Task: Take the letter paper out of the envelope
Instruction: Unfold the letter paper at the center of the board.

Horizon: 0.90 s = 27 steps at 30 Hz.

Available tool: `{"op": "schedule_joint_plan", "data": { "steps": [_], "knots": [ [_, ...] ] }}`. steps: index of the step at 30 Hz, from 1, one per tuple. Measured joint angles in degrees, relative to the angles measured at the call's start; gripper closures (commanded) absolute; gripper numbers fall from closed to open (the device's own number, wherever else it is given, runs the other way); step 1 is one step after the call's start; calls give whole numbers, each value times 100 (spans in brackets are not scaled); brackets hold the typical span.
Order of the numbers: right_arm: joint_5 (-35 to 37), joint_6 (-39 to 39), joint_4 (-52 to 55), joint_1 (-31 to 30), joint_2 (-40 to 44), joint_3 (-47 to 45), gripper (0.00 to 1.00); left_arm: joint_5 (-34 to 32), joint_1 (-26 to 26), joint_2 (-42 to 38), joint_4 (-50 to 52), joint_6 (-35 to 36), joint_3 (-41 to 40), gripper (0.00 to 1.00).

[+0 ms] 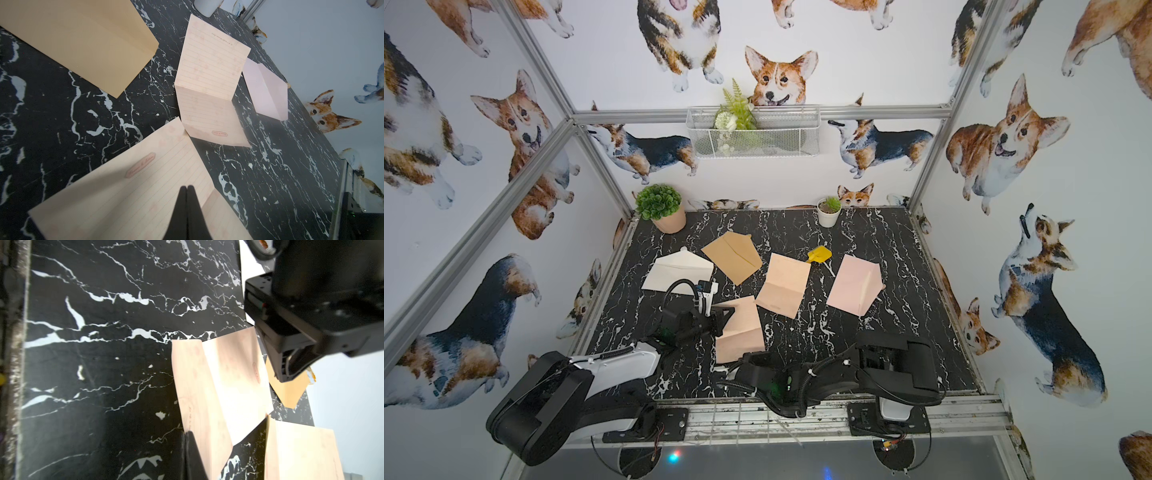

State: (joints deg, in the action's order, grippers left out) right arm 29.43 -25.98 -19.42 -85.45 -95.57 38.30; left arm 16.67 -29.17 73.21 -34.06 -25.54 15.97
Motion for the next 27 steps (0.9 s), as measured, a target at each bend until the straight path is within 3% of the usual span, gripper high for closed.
{"op": "schedule_joint_plan", "data": {
  "steps": [22,25,27],
  "knots": [
    [-1631,1067,750,673,459,-118,100,616,-2,1032,-382,-273,323,100],
    [-1766,1134,767,728,494,-116,95,664,-2,1126,-420,-317,350,100],
    [-1902,1198,793,778,509,-103,84,699,0,1172,-457,-319,363,100]
  ]
}}
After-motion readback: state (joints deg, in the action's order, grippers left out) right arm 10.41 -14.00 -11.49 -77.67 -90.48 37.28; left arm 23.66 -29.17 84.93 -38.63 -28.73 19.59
